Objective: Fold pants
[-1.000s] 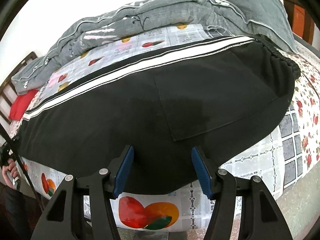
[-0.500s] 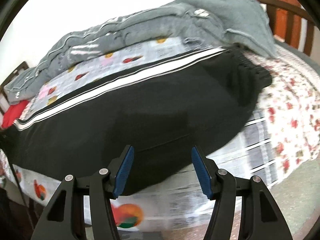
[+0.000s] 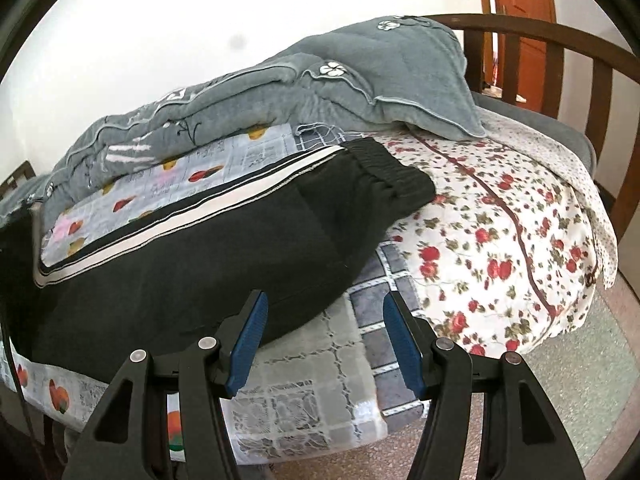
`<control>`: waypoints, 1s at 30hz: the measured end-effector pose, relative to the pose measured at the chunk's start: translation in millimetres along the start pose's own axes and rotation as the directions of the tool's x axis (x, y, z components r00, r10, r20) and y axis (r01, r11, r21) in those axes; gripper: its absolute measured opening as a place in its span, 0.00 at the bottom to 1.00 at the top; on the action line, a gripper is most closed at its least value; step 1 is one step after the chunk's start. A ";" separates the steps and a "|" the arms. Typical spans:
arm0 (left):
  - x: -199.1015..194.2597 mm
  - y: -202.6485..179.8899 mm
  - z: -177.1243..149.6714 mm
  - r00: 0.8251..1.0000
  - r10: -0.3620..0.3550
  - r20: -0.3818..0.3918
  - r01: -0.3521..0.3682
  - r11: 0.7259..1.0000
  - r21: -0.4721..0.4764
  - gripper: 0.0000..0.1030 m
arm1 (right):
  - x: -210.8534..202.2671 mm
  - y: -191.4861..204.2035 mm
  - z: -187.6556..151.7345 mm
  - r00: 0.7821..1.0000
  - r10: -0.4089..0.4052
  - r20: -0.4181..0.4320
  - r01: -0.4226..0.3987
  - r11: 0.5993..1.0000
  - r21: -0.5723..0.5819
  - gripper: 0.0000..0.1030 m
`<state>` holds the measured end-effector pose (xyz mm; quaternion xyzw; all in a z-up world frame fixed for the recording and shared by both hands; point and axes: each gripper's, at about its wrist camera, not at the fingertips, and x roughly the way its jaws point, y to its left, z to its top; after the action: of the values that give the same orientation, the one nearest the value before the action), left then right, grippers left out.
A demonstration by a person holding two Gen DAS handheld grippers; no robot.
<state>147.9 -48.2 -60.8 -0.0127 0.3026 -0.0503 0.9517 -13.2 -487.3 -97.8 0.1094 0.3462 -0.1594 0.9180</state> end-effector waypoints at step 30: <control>-10.8 78.0 -88.4 0.974 -0.219 -0.055 0.213 0.972 -0.100 0.64 | 24.7 194.9 -10.5 0.930 0.347 -0.125 -0.367 0.900 -0.237 0.58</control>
<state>94.9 31.0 -131.1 -0.0883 0.3327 -0.1397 0.9284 69.9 -309.1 -104.4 0.0579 0.3744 0.0620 0.9234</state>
